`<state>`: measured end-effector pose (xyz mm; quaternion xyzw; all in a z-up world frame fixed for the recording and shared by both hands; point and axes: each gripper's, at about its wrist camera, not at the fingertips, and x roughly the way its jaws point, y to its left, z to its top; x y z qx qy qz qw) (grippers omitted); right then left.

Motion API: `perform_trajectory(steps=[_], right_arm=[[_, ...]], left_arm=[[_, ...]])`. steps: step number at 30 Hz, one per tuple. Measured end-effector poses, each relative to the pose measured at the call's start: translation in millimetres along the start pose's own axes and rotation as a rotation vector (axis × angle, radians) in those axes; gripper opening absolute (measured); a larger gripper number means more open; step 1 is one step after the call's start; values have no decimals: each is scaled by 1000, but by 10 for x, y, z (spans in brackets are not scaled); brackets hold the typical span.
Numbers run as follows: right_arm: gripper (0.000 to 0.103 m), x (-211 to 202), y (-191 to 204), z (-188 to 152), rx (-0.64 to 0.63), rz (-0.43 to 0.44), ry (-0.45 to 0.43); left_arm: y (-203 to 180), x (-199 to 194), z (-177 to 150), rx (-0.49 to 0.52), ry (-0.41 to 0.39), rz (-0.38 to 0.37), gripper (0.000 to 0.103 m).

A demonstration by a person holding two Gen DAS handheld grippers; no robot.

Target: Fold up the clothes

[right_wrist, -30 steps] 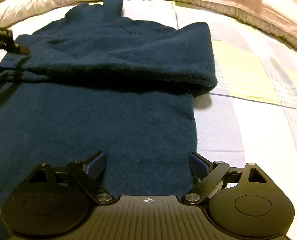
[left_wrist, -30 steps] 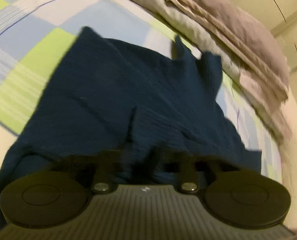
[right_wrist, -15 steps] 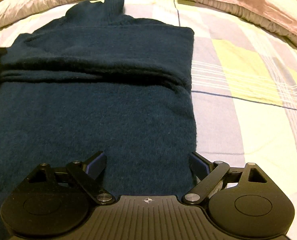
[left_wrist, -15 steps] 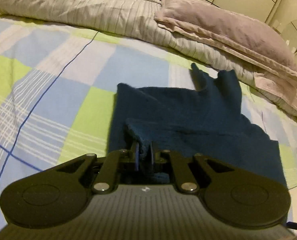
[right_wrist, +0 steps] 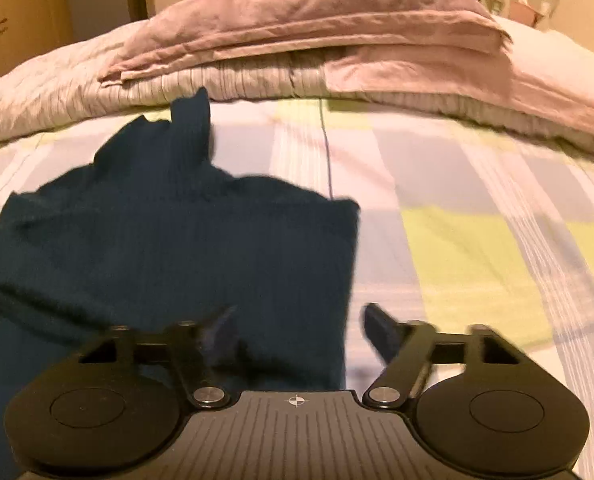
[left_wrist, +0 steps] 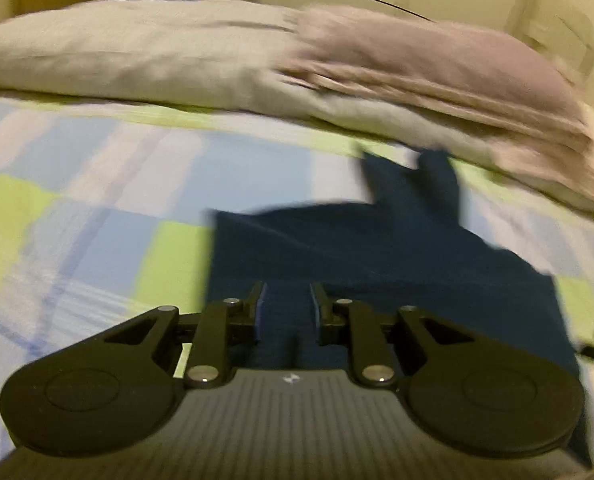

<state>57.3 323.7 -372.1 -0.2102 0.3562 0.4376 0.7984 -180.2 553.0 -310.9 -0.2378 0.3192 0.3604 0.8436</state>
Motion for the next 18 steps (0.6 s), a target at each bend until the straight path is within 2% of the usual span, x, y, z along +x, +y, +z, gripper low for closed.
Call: perform_trajectory(steps=[2,3,6,8,10,12,14,16,18], right_arm=[[66,141,18,54,-5,17,-3],[66,216,36,63,-18,34,-10],[67,511,49,42,-72,39,68],[67,540,2,75,-56,36,79],[66,481,-11,139,-45,54,54],[66,454,23,195,-57,81,22],[66,486,60,245,-70,99,8],[66,655,94,269,-79,98,38],[66,811,70,298,-68,97,75]], left_arm=[[-85,149,-67,85,34,-3,18],[-42,206,-90,81,47,8,20],[133,361,-150,37,83,47,8],[182,298,-73,4,72,59,8],[172,216,-3,8,33,45,10],[139,214,51,7,16,-16,10],[77,302,71,29,28,-25,11],[67,497,38,47,93,20,13],[147,569,64,-5,97,20,13]])
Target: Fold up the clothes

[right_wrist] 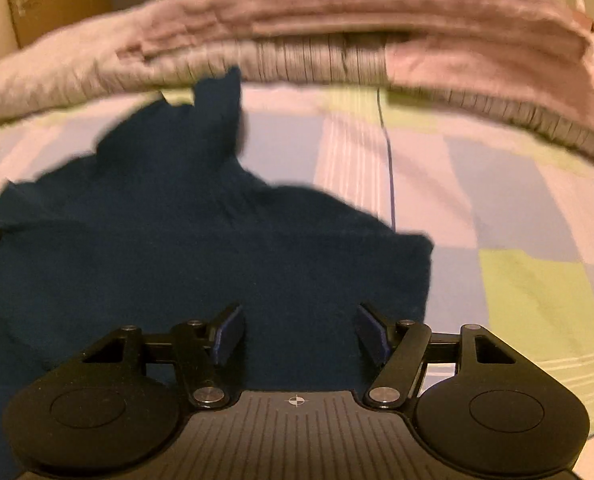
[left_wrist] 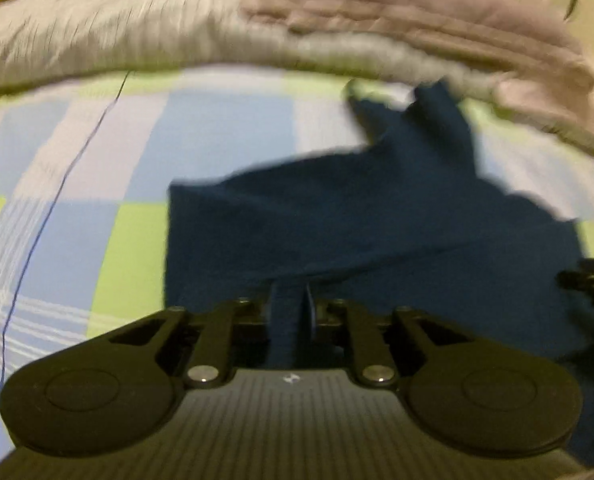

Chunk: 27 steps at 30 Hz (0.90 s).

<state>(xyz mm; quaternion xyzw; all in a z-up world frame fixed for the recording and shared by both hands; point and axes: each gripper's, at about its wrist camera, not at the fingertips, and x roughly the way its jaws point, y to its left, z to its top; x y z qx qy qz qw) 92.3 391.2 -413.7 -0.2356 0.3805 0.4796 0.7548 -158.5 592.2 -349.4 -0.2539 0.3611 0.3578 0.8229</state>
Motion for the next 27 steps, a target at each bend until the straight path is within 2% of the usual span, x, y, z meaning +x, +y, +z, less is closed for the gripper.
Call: perform_trajectory(steps=[3,5,7,10,12,15,19,20,21,22,24,27], right_arm=[[66,17,-139,141,46,33,7],[66,12,-219,313,69,72,-19],[66,48,-288,544,96,139,-56],[66,318,-351,926,143,249,-75],[66,527,-341,1141,182,301,-76],[66,802,-284,1394,238,361,-66],[66,1121,-175,1638,300,412,-42],[54,1185,-156,1661,312,409,-32],[28,1236,-150,1676,323,418,-20],[17,1280,-148,1688,332,430,-7],[6,1194,-163,1663,328,428,-47],[6,791,-227,1495,310,458,-165]], left_arm=[[54,-69,176,-57,-14,-17,11],[86,-76,351,-86,-40,-56,13],[113,28,566,-142,-42,-130,23],[66,344,906,-214,-28,-221,38],[-13,579,1119,-237,-5,-263,39],[-172,891,1343,-277,27,-315,47],[-321,1296,1503,-327,85,-370,45],[-334,1337,1510,-319,85,-389,42],[-342,1364,1512,-306,82,-408,28],[-351,1391,1515,-293,79,-427,2],[-341,1346,1512,-255,43,-475,4],[-206,959,1384,-193,-75,-580,4]])
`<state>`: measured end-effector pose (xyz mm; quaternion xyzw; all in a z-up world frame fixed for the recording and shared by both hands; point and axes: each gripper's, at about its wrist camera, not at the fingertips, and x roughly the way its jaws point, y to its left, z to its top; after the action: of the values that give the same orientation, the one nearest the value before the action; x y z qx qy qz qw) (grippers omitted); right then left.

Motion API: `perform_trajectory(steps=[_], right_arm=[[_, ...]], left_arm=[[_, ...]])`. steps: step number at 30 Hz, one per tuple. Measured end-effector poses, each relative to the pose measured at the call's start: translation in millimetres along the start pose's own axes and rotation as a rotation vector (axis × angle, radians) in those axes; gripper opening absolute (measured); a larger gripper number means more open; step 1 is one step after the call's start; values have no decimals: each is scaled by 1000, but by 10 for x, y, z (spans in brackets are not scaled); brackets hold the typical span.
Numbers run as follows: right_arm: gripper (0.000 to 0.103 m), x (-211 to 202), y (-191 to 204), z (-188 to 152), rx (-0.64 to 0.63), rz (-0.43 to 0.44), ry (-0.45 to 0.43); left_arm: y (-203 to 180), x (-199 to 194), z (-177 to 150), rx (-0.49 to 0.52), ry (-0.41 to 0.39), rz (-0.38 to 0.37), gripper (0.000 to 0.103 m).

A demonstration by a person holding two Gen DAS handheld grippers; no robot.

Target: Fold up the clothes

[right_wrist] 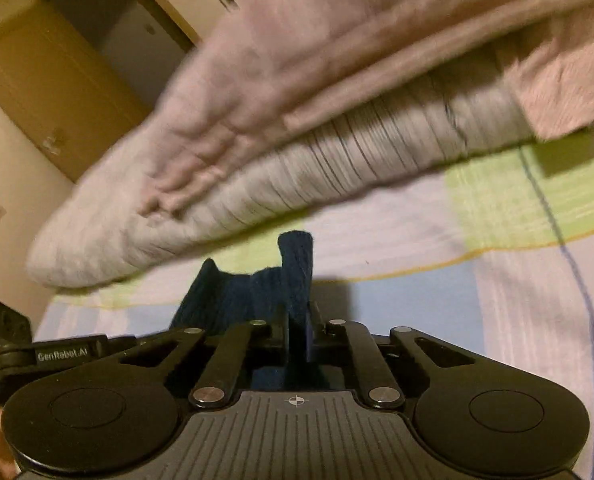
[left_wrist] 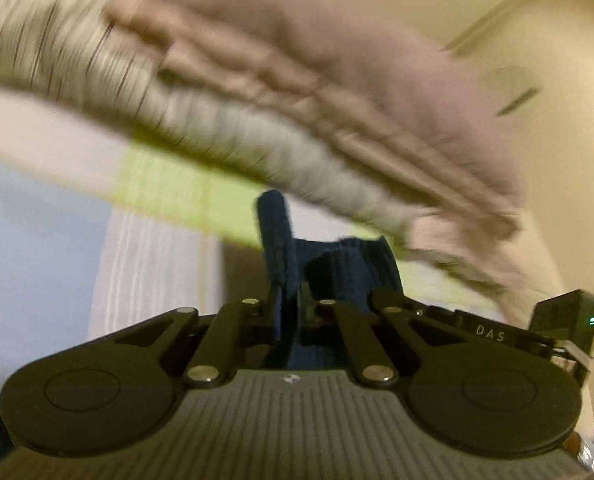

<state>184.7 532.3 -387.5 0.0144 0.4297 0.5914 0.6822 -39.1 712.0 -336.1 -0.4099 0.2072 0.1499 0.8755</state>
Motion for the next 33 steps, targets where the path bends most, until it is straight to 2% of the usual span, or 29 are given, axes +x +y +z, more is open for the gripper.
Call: perform_trajectory(steps=[2,5,7,9,11,12,14,17,20,22,24,27,31,33], right_arm=[[6,-421,107,-131,-41,50,-68],[6,-987,286,-514,-155,68,-53],[6,-1237,441,-862,-273,29,56],[7,-1332,468,-1162,-311,-53,190],[7,-1404,472,-1452,-333,-140,325],[7,-1440,474,-1598,-344,-183,393],[7,-1533,481,-1610,-285,-201,373],[8,-1546,566,-1438,-201,-192,257],[8,-1374,795,-1271,-197,-162,152],[8,-1170,963,-1197,-227,-163,109],[8,-911,1041,-1172,-260,-180,111],[9,-581,961,-1283,-262,-232,168],[9,-774,897,-1557,-261,-240,154],[9,-950,916,-1717,-270,-262,170]], left_arm=[[-76,-332,-173,65,-26,-48,4],[-195,-835,-585,168,4,-75,4],[-245,-1087,-987,210,100,-25,8],[-238,-1263,-1342,223,195,67,8],[-190,-1426,-1546,175,231,131,8],[-181,-1516,-1586,138,215,156,8],[-229,-1615,-1558,106,159,176,8],[-430,-1561,-1399,144,74,168,15],[-755,-1243,-1259,264,75,159,16],[-911,-963,-1199,344,82,156,23],[-1011,-695,-1194,413,105,154,25],[-990,-496,-1366,482,204,179,25],[-897,-849,-1756,570,189,180,24],[-784,-1078,-1877,564,174,190,24]])
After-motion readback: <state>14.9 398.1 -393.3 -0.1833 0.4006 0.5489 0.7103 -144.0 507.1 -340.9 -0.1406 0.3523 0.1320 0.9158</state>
